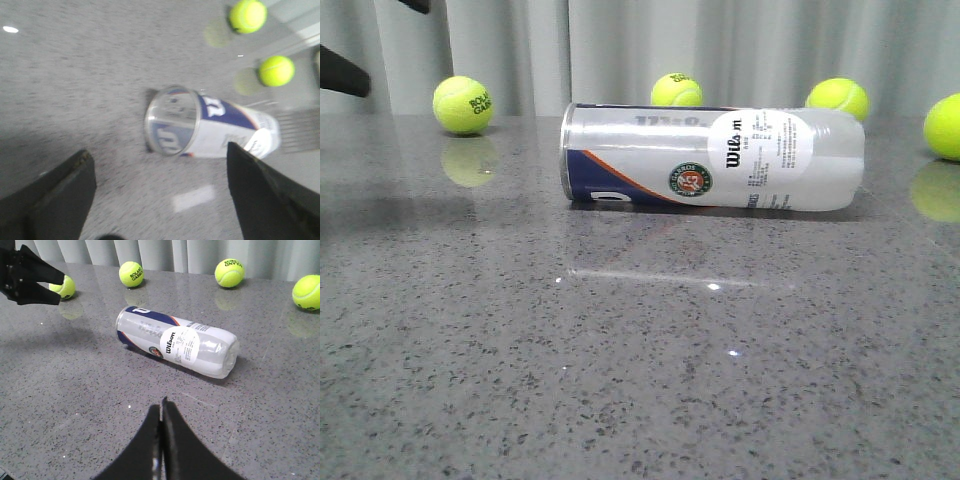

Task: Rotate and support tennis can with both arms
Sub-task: 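Grasp the can's metal end with the left gripper and lift it, then tilt the can upright with the left gripper, lowering its base onto the table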

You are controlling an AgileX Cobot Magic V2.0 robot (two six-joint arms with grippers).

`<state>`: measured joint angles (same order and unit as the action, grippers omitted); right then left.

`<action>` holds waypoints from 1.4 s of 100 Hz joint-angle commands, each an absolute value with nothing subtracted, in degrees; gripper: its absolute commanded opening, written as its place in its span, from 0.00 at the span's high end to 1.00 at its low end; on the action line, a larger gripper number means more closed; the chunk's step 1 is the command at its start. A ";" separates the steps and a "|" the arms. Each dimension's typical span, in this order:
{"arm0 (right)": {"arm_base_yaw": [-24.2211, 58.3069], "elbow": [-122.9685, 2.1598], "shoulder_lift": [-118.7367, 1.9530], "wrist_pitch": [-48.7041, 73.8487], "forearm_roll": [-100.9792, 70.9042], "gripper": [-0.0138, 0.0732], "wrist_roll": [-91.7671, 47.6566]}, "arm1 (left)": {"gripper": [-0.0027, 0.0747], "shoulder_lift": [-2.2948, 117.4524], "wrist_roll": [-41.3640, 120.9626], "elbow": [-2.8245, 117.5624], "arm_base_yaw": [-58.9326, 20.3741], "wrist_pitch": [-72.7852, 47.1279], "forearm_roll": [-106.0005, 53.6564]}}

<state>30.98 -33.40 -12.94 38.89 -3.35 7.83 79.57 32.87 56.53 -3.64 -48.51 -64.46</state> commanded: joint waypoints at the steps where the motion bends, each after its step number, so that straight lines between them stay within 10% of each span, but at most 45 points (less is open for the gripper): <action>1: 31.09 -34.81 -13.61 34.19 -3.03 0.91 7.64 | 0.30 81.44 37.13 58.74 -5.96 -49.53 -75.40; 57: 31.09 -34.81 -13.61 34.19 -3.03 0.91 7.64 | 0.32 101.87 39.71 73.72 -21.57 -51.59 -82.60; 102: 31.09 -34.81 -13.61 34.19 -3.03 0.91 7.64 | 0.97 103.19 39.87 74.45 -22.04 -63.45 -88.64; 140: 31.09 -34.81 -13.61 34.19 -3.03 0.91 7.64 | 0.99 101.58 54.85 76.59 -22.04 -70.21 -93.21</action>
<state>30.98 -33.40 -12.94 38.81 -3.35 7.83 105.91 51.21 73.67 -21.65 -66.05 -88.41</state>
